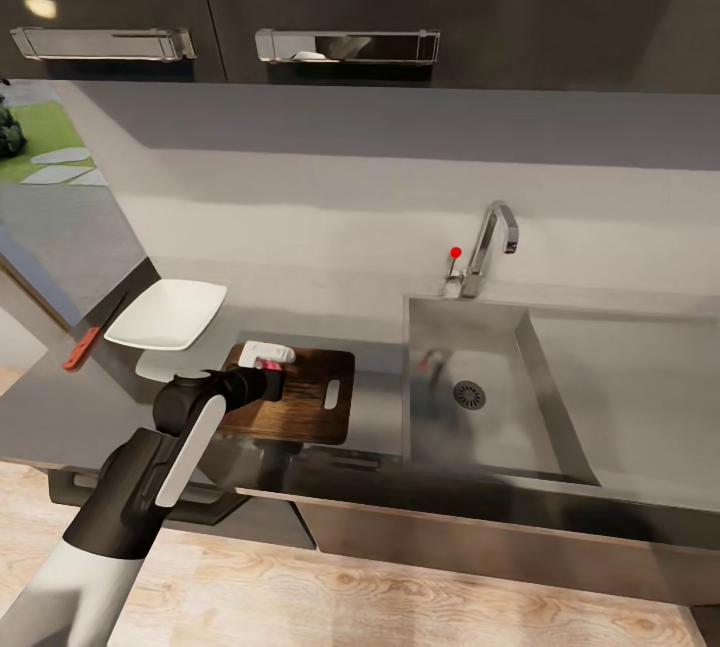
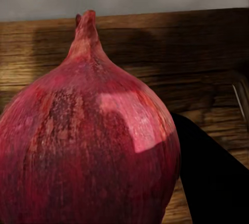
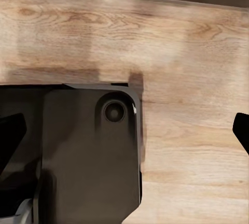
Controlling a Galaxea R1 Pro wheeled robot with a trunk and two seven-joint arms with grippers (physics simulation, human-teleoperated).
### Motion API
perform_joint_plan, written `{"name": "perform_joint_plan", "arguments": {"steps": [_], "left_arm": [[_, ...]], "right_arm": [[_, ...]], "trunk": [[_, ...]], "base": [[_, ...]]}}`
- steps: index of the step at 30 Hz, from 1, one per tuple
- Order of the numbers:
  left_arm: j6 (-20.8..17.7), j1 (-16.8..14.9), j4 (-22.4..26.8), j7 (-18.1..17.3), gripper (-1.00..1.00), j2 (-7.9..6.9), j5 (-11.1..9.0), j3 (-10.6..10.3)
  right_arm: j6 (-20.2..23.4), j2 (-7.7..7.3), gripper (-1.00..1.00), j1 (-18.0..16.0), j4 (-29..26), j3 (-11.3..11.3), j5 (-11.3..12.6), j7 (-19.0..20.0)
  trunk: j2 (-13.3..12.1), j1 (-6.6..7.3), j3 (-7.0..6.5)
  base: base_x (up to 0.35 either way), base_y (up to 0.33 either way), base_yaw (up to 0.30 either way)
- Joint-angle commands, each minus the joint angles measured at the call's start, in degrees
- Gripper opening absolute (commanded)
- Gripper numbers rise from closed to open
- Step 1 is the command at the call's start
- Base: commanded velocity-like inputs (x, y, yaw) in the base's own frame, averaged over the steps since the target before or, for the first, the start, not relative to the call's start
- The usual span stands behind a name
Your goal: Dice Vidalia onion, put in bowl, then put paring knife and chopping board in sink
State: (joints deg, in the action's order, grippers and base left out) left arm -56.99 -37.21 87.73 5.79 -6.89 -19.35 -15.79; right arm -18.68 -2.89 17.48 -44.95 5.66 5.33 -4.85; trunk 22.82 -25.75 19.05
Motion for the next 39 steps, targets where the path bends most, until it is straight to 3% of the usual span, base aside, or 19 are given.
{"name": "perform_joint_plan", "arguments": {"steps": [1, 10, 39], "left_arm": [[-0.22, -0.05, 0.06, 0.54, -1.0, -0.05, -0.53, -0.11], [-0.23, -0.05, -2.05, 0.54, -1.0, -0.04, -0.51, -1.99], [-0.22, -0.05, -2.65, 0.54, -1.0, -0.05, -0.51, -2.18]], "right_arm": [[-0.12, -0.1, 1.0, 0.01, -0.05, 0.41, 0.56, -0.42], [-0.12, -0.1, 1.0, 0.01, -0.02, 0.41, 0.56, -0.42], [-0.12, -0.1, 1.0, 0.01, -0.04, 0.41, 0.56, -0.42]], "trunk": [[0.1, -0.03, 0.09], [0.1, -0.03, 0.09], [0.1, -0.03, 0.09]], "base": [[0.0, 0.0, 0.0], [0.009, 0.0, 0.0], [0.028, 0.0, 0.0]]}}
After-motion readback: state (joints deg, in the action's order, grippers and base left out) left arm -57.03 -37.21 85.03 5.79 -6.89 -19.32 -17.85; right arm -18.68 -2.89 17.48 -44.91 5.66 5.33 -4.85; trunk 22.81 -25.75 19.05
